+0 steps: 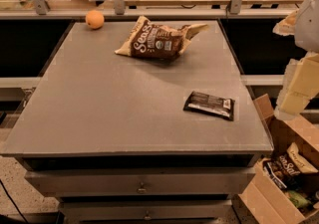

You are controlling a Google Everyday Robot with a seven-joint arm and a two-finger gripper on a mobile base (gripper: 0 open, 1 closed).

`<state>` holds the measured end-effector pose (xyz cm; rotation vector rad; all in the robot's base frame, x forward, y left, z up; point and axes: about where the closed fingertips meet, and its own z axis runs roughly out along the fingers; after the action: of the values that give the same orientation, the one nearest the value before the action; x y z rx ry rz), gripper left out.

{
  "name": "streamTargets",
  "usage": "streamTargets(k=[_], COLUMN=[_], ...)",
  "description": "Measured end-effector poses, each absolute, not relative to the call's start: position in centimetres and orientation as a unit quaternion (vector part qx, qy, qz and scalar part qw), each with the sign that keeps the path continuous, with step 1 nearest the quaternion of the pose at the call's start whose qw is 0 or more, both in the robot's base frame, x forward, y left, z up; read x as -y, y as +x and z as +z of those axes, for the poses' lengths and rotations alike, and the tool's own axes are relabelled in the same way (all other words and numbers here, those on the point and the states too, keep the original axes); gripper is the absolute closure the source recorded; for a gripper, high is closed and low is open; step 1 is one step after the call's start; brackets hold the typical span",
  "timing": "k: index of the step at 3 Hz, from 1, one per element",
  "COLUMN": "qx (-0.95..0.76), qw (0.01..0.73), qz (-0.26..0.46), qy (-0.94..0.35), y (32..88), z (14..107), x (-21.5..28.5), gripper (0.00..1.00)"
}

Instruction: Move rxbar chocolate near brown chip bag

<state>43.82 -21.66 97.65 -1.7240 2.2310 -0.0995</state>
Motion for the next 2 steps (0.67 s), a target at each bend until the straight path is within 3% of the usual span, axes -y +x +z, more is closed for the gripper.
streamTargets(k=[2], qx=[-0.797], qw=[0.158], qz=[-0.031], qy=[-0.582], y=[44.4], z=[96.3], x=[21.3], gripper=[0.00])
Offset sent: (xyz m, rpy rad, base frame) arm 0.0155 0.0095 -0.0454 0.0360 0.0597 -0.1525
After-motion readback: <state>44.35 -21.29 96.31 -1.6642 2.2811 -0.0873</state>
